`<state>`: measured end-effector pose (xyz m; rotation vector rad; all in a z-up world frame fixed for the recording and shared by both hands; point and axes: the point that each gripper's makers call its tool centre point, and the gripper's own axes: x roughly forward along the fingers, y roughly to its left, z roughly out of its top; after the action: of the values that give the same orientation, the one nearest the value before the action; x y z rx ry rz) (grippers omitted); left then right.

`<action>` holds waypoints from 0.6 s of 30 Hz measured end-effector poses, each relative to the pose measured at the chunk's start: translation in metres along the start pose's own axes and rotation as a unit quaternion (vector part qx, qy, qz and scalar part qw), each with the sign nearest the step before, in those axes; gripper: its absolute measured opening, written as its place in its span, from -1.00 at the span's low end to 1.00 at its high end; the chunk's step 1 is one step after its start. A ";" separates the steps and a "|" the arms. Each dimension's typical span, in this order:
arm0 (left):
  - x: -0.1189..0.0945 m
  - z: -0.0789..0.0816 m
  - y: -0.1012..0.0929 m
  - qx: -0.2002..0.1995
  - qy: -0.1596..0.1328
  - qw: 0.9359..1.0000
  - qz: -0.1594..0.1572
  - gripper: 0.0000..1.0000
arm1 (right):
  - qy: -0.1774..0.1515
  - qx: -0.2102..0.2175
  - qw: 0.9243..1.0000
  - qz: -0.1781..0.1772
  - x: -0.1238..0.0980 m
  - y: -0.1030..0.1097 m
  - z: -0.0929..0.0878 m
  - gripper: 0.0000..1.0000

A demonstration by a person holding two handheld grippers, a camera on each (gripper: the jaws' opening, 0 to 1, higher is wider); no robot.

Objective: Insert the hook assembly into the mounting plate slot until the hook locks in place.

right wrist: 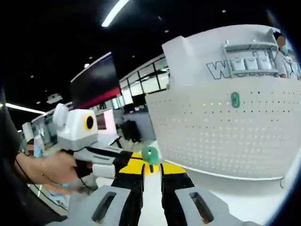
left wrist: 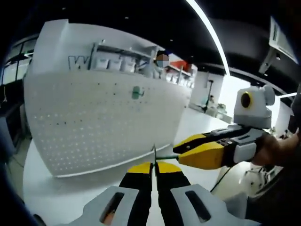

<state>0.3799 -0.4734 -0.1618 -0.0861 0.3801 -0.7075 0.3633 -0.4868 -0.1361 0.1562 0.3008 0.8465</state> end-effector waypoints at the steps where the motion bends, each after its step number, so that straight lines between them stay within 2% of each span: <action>1: 0.000 0.001 0.000 0.001 -0.001 1.000 0.000 -0.97 | -0.004 0.002 1.000 -0.001 0.001 0.000 0.001 -0.79; 6: 0.000 0.002 -0.005 0.002 -0.007 1.000 -0.004 -0.97 | -0.011 0.009 1.000 -0.004 0.004 -0.001 0.002 -0.83; 10: -0.003 0.004 -0.009 -0.003 -0.013 1.000 -0.002 -0.97 | -0.022 0.034 0.999 0.000 0.002 -0.002 0.003 -0.85; 14: -0.004 0.005 -0.011 0.007 -0.010 1.000 0.001 -0.97 | -0.031 0.030 0.999 0.000 0.002 0.002 0.005 -0.91; 18: -0.007 0.011 -0.012 0.017 -0.011 1.000 0.007 -0.97 | -0.040 0.047 0.998 0.009 0.001 0.005 0.010 -0.96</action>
<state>0.3719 -0.4791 -0.1468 -0.0592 0.3475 -0.6976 0.3638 -0.4827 -0.1257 0.2793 0.2648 0.8417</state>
